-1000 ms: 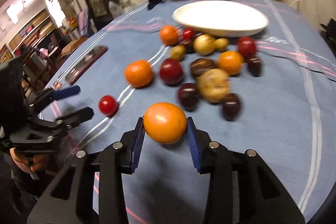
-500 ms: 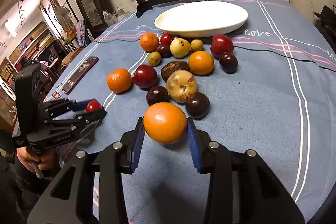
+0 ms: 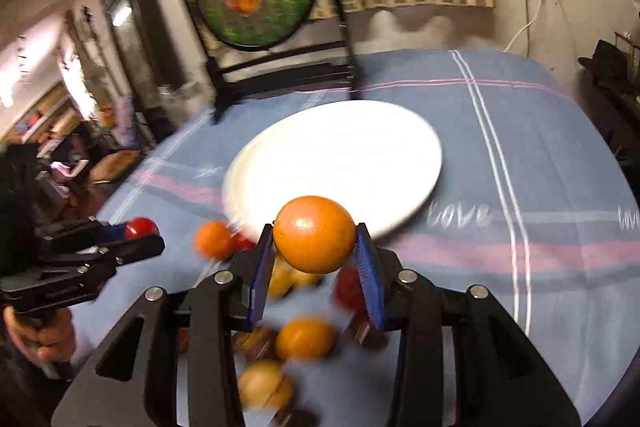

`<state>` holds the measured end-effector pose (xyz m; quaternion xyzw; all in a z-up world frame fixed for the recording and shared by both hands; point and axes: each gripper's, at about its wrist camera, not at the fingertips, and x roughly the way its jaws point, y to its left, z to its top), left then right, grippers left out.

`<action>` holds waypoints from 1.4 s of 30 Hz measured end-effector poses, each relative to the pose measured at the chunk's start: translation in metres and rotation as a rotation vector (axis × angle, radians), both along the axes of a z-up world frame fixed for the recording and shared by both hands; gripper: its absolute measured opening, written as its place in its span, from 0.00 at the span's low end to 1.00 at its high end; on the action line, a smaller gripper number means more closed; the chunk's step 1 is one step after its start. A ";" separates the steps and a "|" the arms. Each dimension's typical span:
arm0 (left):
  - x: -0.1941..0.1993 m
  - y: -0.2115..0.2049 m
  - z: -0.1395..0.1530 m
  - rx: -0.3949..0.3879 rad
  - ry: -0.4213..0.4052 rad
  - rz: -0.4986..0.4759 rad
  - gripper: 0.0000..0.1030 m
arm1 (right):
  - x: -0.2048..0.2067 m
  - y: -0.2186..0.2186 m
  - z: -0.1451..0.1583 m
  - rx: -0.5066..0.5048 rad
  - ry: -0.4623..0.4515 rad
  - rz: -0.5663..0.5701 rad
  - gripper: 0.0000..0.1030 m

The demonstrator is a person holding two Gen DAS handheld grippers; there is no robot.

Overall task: Organize fruits
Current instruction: 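Carry both fruits to the white plate and open both tools to release, then grasp the dark plum with the right tool while the left tool grasps the tangerine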

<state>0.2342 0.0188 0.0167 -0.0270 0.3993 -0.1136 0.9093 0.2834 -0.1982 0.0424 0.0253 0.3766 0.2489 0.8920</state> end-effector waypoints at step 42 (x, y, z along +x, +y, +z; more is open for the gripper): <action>-0.147 0.040 -0.047 0.064 -0.003 0.171 0.98 | -0.114 0.003 -0.067 -0.207 0.135 0.119 0.43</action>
